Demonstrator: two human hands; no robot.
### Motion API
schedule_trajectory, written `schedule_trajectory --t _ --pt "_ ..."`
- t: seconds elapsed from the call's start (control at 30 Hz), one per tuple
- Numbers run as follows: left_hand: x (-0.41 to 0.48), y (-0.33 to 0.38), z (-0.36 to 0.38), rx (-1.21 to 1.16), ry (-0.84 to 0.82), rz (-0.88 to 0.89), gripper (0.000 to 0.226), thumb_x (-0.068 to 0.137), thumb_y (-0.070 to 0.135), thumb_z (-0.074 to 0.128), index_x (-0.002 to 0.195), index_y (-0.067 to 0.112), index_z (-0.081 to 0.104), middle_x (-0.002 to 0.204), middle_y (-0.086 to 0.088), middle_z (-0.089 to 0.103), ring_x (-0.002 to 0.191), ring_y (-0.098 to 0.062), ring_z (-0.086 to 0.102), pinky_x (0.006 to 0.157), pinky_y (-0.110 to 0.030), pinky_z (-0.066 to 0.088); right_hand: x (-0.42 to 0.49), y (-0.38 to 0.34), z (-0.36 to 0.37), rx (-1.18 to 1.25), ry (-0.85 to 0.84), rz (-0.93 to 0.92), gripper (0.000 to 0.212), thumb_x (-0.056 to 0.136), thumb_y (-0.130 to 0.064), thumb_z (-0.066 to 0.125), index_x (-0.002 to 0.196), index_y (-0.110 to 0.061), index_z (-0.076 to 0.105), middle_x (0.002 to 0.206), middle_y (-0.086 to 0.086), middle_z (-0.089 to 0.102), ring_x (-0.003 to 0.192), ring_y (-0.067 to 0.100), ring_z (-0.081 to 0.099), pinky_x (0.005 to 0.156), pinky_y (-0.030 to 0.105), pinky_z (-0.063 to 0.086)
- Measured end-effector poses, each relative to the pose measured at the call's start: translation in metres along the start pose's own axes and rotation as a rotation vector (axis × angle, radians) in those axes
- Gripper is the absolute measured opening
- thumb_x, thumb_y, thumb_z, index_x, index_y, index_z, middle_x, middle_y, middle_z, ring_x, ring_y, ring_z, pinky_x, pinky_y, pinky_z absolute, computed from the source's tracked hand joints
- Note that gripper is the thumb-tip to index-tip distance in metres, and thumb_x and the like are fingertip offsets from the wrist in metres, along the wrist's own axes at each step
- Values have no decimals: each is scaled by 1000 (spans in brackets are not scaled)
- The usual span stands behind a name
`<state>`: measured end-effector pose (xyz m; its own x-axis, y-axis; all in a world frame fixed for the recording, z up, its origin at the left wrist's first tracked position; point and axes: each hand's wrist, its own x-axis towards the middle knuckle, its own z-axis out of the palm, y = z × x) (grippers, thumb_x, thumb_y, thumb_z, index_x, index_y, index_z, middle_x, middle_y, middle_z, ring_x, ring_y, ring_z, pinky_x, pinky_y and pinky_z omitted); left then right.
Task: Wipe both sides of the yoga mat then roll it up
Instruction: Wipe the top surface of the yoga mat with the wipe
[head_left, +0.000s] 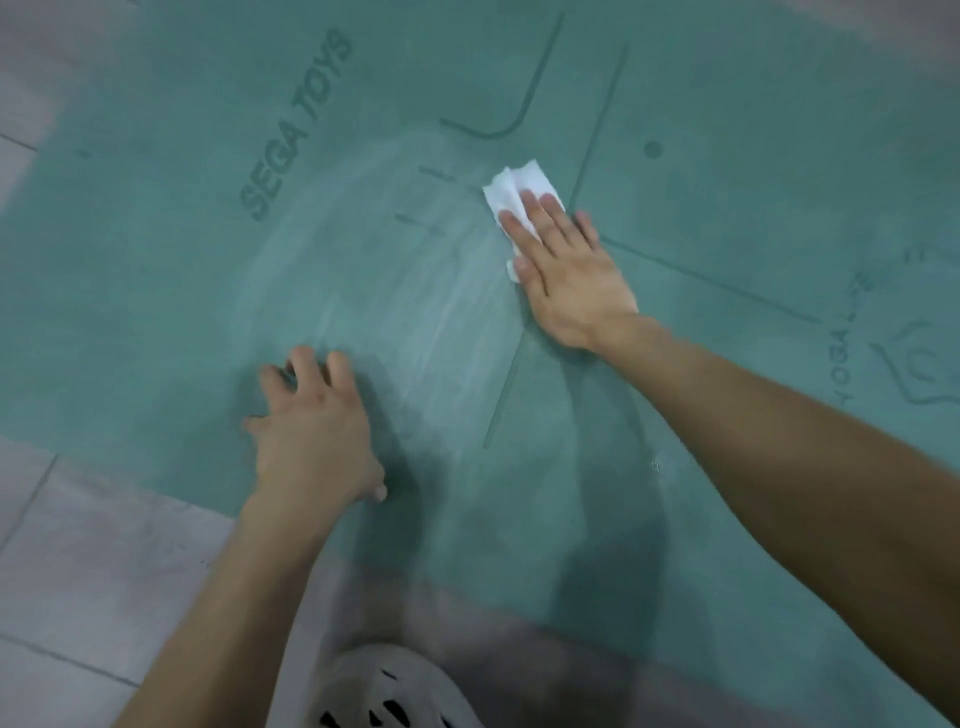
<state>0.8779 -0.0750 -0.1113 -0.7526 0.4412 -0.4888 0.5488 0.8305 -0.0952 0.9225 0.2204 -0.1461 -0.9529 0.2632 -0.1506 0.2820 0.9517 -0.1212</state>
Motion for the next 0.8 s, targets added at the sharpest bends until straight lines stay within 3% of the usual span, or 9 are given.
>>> schedule_trajectory --t 0.1,0.23,0.3,0.33,0.47,0.57,0.63,0.7,0.8 --pt "2 -1 -6 37 -27 5 146 23 73 96 132 7 24 130 -17 26 116 -39 35 87 -51 57 -16 -37 12 90 23 5 62 110 -41 16 169 -22 11 177 5 -1 163 22 -6 132 46 4" --pt "-1 -2 -11 23 -14 -5 142 24 76 94 131 11 27 128 -11 29 118 -36 36 82 -48 57 -98 -83 31 40 -68 -525 59 113 -43 27 168 -22 19 177 3 6 163 23 -2 132 45 7" --pt "-5 -7 -9 -11 9 2 135 26 74 95 128 10 33 128 -11 32 118 -37 37 84 -52 57 -100 -61 28 -5 -97 -678 57 114 -46 25 168 -29 17 177 -2 6 163 19 -2 132 44 5" --pt "-11 -9 -5 -59 23 -12 132 29 71 97 129 10 36 130 -11 34 121 -38 38 87 -54 57 -87 -40 23 -19 -76 -647 57 114 -47 22 169 -32 15 177 -4 5 163 17 -2 132 44 4" --pt "-36 -10 8 -447 83 -141 120 48 42 104 151 20 45 158 -5 34 144 -34 38 115 -51 44 -17 47 -6 -9 -39 -142 63 110 -56 13 169 -34 7 177 -3 -1 163 17 -4 131 49 7" --pt "-65 15 23 -455 246 -269 82 64 25 97 137 22 59 140 -6 50 128 -35 48 102 -49 51 -16 36 -10 60 -54 -70 74 106 -65 15 169 -27 8 177 2 -5 163 21 -9 132 48 1" --pt "-78 38 32 -391 362 -303 56 74 17 88 125 19 65 123 -7 55 114 -36 52 87 -48 53 -49 0 4 60 -55 -243 77 106 -65 21 169 -22 13 177 6 -1 163 23 -7 132 48 4" --pt "-87 56 38 -391 374 -367 40 83 14 78 122 17 66 119 -8 57 112 -36 52 83 -49 53 -98 -41 20 46 -107 -600 72 108 -59 28 168 -21 20 177 4 5 163 22 -3 131 47 8" --pt "-99 65 38 -423 327 -399 49 84 22 75 131 16 64 127 -8 59 118 -36 54 89 -51 56 -129 -54 27 4 -167 -889 64 110 -52 28 168 -26 22 177 -1 11 163 18 2 132 45 7"
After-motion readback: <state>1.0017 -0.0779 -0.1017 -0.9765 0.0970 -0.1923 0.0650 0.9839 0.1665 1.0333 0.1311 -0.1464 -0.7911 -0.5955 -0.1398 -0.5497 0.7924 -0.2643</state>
